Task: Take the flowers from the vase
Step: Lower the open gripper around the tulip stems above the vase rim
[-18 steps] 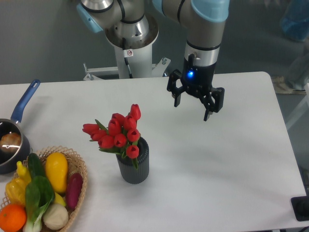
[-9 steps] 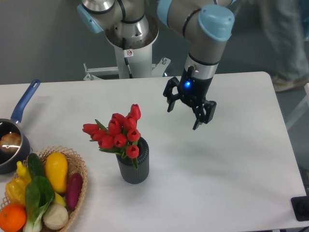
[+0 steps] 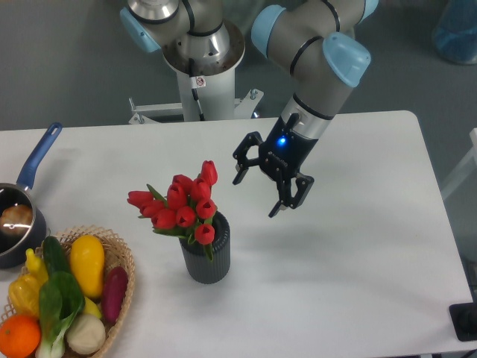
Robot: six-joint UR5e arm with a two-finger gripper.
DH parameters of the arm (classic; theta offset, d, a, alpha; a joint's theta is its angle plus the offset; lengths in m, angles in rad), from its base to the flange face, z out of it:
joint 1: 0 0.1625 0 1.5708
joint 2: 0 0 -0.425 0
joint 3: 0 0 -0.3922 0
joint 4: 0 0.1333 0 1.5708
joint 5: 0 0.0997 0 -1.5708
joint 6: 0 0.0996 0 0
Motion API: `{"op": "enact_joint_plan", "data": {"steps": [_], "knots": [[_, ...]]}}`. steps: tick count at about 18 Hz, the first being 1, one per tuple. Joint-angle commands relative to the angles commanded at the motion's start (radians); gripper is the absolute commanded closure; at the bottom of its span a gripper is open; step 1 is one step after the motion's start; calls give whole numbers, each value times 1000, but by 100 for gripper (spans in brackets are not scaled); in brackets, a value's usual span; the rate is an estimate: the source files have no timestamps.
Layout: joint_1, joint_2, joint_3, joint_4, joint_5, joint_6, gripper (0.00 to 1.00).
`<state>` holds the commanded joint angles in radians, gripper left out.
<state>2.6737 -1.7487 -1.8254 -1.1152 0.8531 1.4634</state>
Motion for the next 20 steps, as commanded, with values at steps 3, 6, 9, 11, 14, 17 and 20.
{"op": "enact_joint_plan", "data": {"steps": [3,6,9,11,14,17,20], "knots": [[-14,-9,-17,2,-45,11,0],[-11,-17,-46,2,-112,48,0],[-15,-18,-54,3,-154,54,0],[-14,-20,-54,5,-175,78,0],[-8,-20,-61,2,-218,86,0],[-12,-20,-63,3,-256,84,0],[-18,-20,-61,6,-261,84,0]]}}
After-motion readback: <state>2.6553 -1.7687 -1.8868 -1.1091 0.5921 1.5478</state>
